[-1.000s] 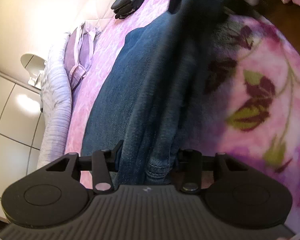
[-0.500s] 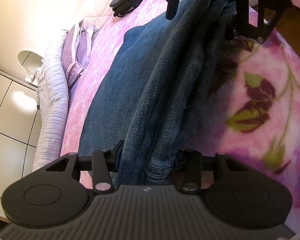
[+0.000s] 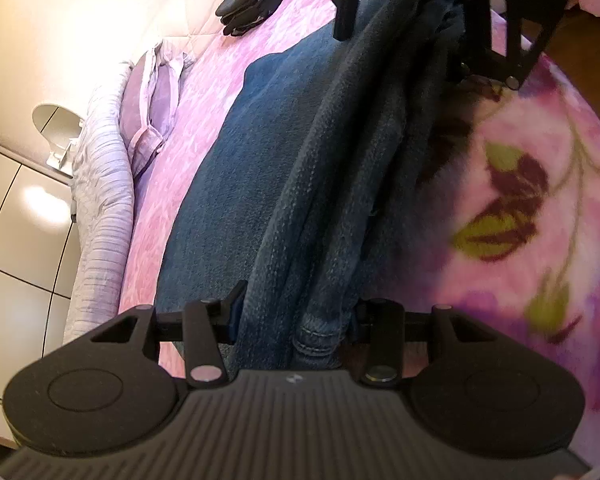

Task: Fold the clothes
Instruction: 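Carry the hanging jeans stack with both tools over the dark clothes stack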

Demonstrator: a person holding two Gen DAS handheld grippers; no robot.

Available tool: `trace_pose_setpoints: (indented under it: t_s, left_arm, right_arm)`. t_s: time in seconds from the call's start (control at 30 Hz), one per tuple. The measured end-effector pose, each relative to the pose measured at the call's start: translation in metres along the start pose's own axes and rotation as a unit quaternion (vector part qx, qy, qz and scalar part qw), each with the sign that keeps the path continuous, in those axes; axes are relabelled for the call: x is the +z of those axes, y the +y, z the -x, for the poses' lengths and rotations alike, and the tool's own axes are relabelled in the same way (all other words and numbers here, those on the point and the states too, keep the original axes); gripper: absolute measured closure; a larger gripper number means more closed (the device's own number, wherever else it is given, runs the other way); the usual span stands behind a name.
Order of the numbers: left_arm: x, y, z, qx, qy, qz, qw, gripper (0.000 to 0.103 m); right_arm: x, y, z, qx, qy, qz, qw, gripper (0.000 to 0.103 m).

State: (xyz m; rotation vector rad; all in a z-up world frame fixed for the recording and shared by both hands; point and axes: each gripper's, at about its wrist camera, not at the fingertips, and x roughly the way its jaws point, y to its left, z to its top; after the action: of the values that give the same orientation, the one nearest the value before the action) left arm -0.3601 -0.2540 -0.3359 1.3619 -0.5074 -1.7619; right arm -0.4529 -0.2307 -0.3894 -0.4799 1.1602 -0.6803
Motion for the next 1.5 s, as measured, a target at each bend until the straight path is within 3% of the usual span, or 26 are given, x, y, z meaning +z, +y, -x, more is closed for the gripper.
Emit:
trace_pose_setpoints:
  t_s: [0.13,0.2,0.23,0.27,0.37,0.53,0.77,0.93,1.23,1.5]
  left_arm:
    - [-0.001,0.003,0.000,-0.010,-0.001,-0.009,0.9999,0.063]
    - [-0.001,0.006,0.002,-0.018,0.001,-0.027,0.9995,0.065]
    - [0.000,0.009,0.004,-0.023,0.001,-0.029,0.9993,0.066]
    - [0.000,0.013,0.005,-0.029,0.001,-0.031,0.9991,0.068]
    - [0.008,0.036,0.013,-0.048,0.006,-0.018,0.9987,0.070]
    - [0.030,0.102,0.043,-0.090,0.017,0.008,0.9958,0.071]
    - [0.063,0.188,0.106,-0.154,0.028,0.016,0.9875,0.071]
    - [0.083,0.226,0.136,-0.162,0.010,0.004,0.9868,0.071]
    - [0.129,0.291,0.144,-0.121,-0.047,-0.038,0.9908,0.071]
    - [0.184,0.300,0.121,-0.120,-0.072,-0.070,0.9877,0.071]
  right_arm:
    - [-0.009,0.002,0.005,0.003,-0.029,0.022,0.999,0.033]
    - [-0.013,0.001,0.006,0.007,-0.039,0.032,0.999,0.044]
    - [-0.014,0.001,0.007,0.010,-0.040,0.038,0.998,0.059]
    - [-0.013,0.001,0.009,0.012,-0.036,0.046,0.998,0.065]
    - [-0.006,-0.012,0.019,0.024,-0.032,0.062,0.997,0.077]
    - [0.023,-0.064,0.061,0.043,-0.014,0.063,0.997,0.080]
    - [0.069,-0.135,0.149,0.106,0.011,0.059,0.993,0.080]
    - [0.093,-0.180,0.200,0.133,0.035,0.051,0.989,0.080]
    - [0.115,-0.252,0.230,0.061,0.050,0.017,0.997,0.080]
    - [0.091,-0.297,0.232,0.030,0.070,-0.009,0.997,0.080]
